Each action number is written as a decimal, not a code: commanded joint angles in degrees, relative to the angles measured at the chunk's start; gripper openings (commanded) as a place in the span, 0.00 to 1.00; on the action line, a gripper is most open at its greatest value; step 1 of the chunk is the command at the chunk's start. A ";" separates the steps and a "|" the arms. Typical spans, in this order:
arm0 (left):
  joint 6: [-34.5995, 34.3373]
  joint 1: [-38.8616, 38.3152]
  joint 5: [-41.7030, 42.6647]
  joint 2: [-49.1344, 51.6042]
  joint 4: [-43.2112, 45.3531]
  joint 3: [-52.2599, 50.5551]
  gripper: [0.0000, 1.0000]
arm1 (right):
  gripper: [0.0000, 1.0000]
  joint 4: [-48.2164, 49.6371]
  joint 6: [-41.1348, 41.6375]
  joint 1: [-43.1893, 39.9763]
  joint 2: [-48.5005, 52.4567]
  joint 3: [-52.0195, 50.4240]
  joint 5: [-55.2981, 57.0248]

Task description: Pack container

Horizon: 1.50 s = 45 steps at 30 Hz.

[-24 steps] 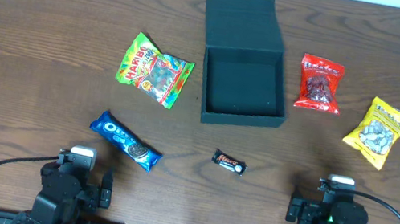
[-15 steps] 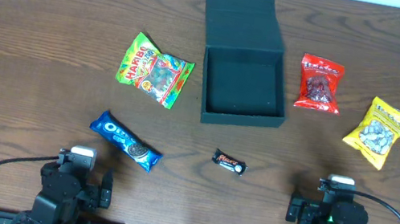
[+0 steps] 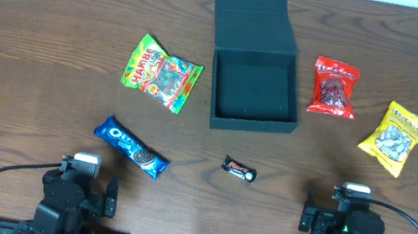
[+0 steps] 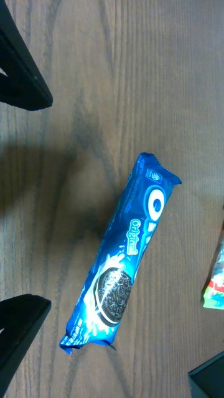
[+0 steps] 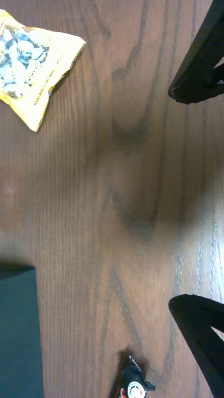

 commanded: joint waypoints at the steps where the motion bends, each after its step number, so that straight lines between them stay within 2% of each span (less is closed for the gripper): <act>1: -0.04 -0.24 -1.44 -0.09 -3.34 -0.48 0.95 | 0.99 -0.09 -0.94 0.42 -0.17 0.26 0.20; 8: -0.02 -0.24 -1.44 -0.09 -3.34 -0.48 0.95 | 0.99 0.35 -0.98 0.42 -0.20 0.26 0.24; 13: -0.02 -0.24 -1.44 -0.09 -3.34 -0.48 0.95 | 0.99 5.33 -0.20 0.42 -0.17 0.26 -4.44; 14: -0.02 -0.24 -1.44 -0.09 -3.34 -0.48 0.95 | 0.99 6.75 1.33 0.42 -0.17 0.26 -5.88; 17: -0.02 -0.24 -1.44 -0.11 -3.34 -0.48 0.95 | 0.99 10.80 15.76 0.42 -0.20 0.26 -10.78; 20: -0.02 -0.24 -1.44 -0.09 -3.34 -0.48 0.95 | 0.99 11.82 23.78 0.42 -0.17 0.26 -10.32; 28: -0.02 -0.24 -1.44 -0.09 -3.34 -0.48 0.96 | 0.99 10.73 23.93 0.42 -0.17 0.26 -6.75; 32: -0.02 -0.24 -1.44 -0.09 -3.34 -0.48 0.95 | 0.99 10.58 23.96 0.42 -0.17 0.33 -1.07; 35: -0.02 -0.24 -1.44 -0.11 -3.34 -0.48 0.95 | 0.99 12.22 23.10 0.42 -0.17 1.57 -3.52; 39: -0.02 -0.24 -1.44 -0.09 -3.34 -0.48 0.95 | 0.99 10.99 17.18 0.42 1.68 7.78 -3.91; 45: -0.02 -0.24 -1.44 -0.09 -3.34 -0.48 0.96 | 0.99 3.48 18.84 0.42 13.46 24.96 0.33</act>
